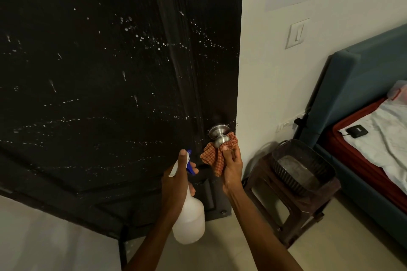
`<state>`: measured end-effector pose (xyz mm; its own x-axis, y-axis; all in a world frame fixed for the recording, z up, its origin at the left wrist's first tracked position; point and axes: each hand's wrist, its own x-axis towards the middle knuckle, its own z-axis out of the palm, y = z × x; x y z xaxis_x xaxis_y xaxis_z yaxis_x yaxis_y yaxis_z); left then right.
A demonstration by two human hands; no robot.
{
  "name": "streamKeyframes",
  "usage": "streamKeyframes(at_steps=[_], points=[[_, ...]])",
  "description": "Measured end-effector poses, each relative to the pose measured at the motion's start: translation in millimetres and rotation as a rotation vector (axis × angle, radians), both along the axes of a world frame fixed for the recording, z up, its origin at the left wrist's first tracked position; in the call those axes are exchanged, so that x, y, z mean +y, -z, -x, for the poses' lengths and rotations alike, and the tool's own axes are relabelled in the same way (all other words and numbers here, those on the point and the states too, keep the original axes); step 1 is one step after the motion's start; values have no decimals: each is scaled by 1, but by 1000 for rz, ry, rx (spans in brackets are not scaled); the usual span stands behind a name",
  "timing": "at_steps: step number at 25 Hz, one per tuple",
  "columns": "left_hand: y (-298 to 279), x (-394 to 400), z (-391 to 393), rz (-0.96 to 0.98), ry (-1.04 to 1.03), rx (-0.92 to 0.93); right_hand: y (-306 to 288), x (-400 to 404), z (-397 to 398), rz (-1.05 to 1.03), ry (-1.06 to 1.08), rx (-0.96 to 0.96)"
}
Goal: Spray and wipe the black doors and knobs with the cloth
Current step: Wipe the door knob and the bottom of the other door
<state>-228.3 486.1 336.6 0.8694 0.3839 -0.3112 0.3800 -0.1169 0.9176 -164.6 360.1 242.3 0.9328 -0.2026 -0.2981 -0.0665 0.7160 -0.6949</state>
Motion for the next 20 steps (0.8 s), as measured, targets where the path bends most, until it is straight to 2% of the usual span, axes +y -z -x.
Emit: streamKeyframes(at_steps=[8,15,20], points=[[-2,-4,0,18,9,-18,-2,6,-2,-65,12,5],[2,-11,-4,35,16,6,2,-4,0,370,-9,-71],[0,-17,-5,46,14,0,20,-17,-8,444,-41,-60]])
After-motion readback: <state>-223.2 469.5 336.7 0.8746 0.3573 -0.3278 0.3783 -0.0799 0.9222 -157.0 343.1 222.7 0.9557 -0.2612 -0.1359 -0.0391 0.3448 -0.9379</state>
